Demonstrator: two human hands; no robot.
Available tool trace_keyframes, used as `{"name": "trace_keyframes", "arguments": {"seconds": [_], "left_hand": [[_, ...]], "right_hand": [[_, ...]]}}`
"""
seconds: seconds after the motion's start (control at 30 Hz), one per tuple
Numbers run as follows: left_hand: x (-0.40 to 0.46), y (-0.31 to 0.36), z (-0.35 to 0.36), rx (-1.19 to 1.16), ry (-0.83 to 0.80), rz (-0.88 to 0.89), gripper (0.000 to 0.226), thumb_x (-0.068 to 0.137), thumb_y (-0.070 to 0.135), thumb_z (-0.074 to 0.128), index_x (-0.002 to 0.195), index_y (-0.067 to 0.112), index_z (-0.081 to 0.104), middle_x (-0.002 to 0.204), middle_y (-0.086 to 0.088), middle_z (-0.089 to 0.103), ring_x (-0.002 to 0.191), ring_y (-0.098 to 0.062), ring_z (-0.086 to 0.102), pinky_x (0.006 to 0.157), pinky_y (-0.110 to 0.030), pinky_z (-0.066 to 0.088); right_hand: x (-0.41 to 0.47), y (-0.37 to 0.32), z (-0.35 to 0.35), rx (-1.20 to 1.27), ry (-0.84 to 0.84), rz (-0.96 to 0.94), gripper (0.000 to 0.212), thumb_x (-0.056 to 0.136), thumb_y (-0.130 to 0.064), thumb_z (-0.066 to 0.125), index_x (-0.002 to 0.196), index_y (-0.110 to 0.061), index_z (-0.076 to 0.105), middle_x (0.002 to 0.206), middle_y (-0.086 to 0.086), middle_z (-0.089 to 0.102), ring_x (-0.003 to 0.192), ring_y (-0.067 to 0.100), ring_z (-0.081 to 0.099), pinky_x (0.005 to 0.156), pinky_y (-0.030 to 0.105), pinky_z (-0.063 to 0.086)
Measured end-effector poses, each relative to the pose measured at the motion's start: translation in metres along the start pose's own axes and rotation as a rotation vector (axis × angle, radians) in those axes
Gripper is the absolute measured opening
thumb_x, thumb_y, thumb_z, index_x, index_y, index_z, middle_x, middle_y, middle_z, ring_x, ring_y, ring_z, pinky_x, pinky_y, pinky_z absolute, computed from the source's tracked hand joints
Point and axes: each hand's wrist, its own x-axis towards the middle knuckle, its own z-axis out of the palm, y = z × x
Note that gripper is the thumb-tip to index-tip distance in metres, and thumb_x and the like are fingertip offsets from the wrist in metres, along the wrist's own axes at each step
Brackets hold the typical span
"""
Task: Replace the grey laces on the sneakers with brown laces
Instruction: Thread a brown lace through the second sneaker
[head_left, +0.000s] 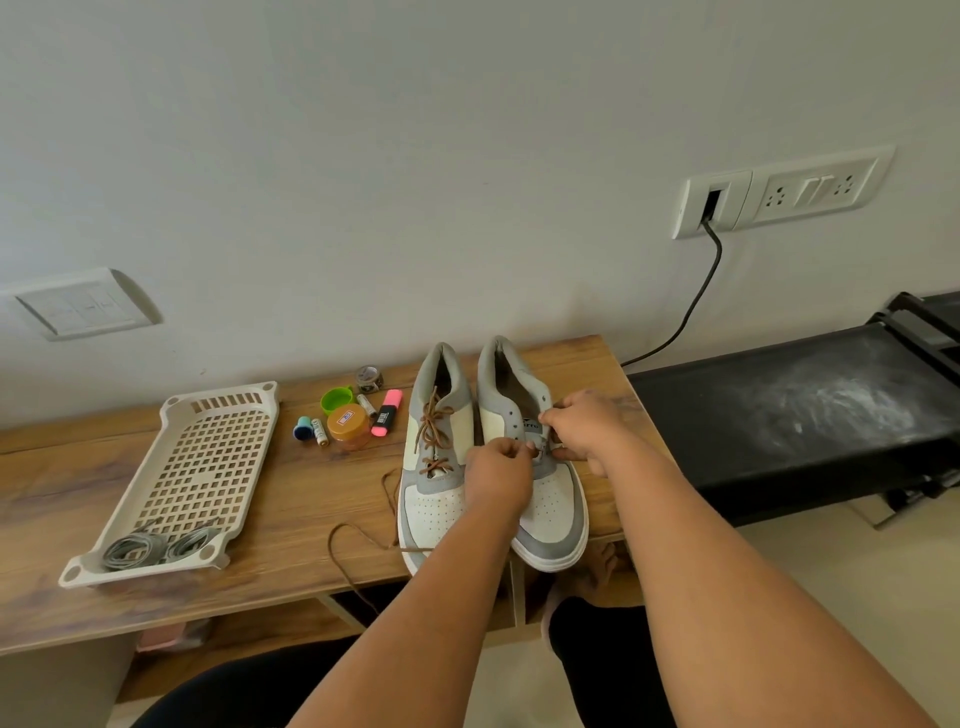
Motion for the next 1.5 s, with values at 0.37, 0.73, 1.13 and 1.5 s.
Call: {"name": "trace_keyframes", "arguments": {"seconds": [0.37,0.73,1.13,1.5], "left_hand": [[-0.026,0.004,0.016,0.1,0.256,0.076,0.026,0.099,0.036,0.055,0.109,0.017,0.068,0.114,0.004,0.042,0.086,-0.011,0.049,0.077,-0.026,0.04],[-0.025,0.002,0.019,0.076,0.296,0.104,0.027,0.097,0.037,0.058,0.108,0.016,0.07,0.109,0.005,0.041,0.094,-0.014,0.051,0.081,-0.027,0.042],[-0.022,-0.005,0.015,0.08,0.346,0.146,0.023,0.094,0.034,0.063,0.106,0.016,0.072,0.106,0.005,0.043,0.095,-0.014,0.053,0.081,-0.023,0.039],[-0.001,-0.003,0.014,0.035,0.134,-0.014,0.019,0.087,0.037,0.062,0.081,0.023,0.072,0.1,-0.01,0.066,0.091,-0.029,0.066,0.079,-0.042,0.058]], "right_hand": [[0.001,-0.002,0.001,-0.031,-0.016,-0.001,0.019,0.092,-0.02,0.063,0.106,-0.006,0.064,0.096,0.014,0.068,0.089,0.029,0.069,0.079,0.047,0.06],[0.002,-0.002,0.004,-0.075,-0.001,-0.021,0.021,0.09,-0.021,0.063,0.103,-0.005,0.065,0.095,0.016,0.068,0.09,0.032,0.069,0.079,0.051,0.059],[-0.002,-0.006,0.004,0.028,-0.047,0.029,0.012,0.093,-0.015,0.062,0.102,-0.007,0.062,0.098,0.016,0.066,0.087,0.03,0.07,0.071,0.045,0.062],[-0.004,-0.007,0.005,0.011,-0.028,0.016,0.006,0.094,-0.014,0.06,0.098,-0.01,0.06,0.097,0.014,0.065,0.087,0.028,0.068,0.073,0.045,0.062]]}}
